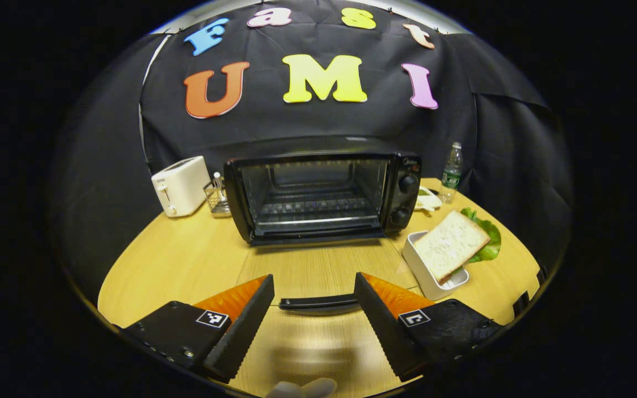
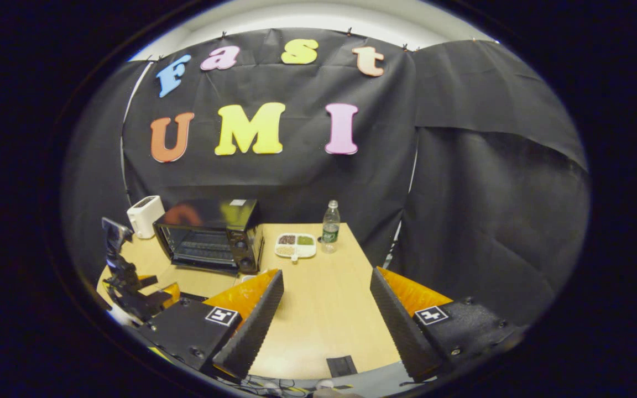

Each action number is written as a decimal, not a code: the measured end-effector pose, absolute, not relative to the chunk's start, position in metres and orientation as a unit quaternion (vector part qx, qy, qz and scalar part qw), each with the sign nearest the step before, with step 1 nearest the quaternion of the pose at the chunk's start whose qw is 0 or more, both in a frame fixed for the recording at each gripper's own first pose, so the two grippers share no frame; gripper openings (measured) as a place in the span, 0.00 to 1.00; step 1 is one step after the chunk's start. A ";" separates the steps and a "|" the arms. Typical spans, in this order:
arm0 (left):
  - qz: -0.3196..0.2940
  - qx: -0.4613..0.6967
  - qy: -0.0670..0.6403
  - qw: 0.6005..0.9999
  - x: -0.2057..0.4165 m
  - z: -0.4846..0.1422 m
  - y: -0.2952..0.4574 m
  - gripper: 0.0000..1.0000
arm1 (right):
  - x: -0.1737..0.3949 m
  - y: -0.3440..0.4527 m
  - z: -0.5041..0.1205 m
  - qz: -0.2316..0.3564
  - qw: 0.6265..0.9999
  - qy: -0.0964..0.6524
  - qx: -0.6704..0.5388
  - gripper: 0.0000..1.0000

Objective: Open the electric oven with the left hand, put the food in, and close the electric oven.

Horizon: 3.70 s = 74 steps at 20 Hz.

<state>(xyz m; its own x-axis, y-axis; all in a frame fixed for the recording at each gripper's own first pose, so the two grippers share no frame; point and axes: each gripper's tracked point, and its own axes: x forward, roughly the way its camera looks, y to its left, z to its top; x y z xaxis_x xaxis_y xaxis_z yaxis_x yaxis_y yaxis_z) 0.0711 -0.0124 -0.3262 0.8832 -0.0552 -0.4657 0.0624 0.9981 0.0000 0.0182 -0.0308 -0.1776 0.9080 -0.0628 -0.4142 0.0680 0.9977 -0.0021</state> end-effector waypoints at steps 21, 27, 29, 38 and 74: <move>0.093 -0.004 0.066 0.993 0.043 -0.107 0.036 0.95 | 0.177 0.066 -0.373 0.186 0.888 0.405 0.115 0.86; 0.108 0.007 0.073 0.991 0.048 -0.108 0.040 0.95 | 0.183 0.071 -0.378 0.198 0.871 0.426 0.142 0.56; 0.115 0.005 0.076 0.990 0.051 -0.108 0.043 0.95 | 0.183 0.072 -0.380 0.199 0.868 0.427 0.154 0.43; 0.113 0.009 0.075 0.991 0.041 -0.111 0.053 0.95 | 0.168 0.077 -0.330 0.182 0.890 0.385 0.167 0.40; 0.000 0.011 0.137 0.990 -0.007 -0.163 0.088 0.95 | 0.259 0.311 -0.342 0.005 0.804 0.234 0.547 0.39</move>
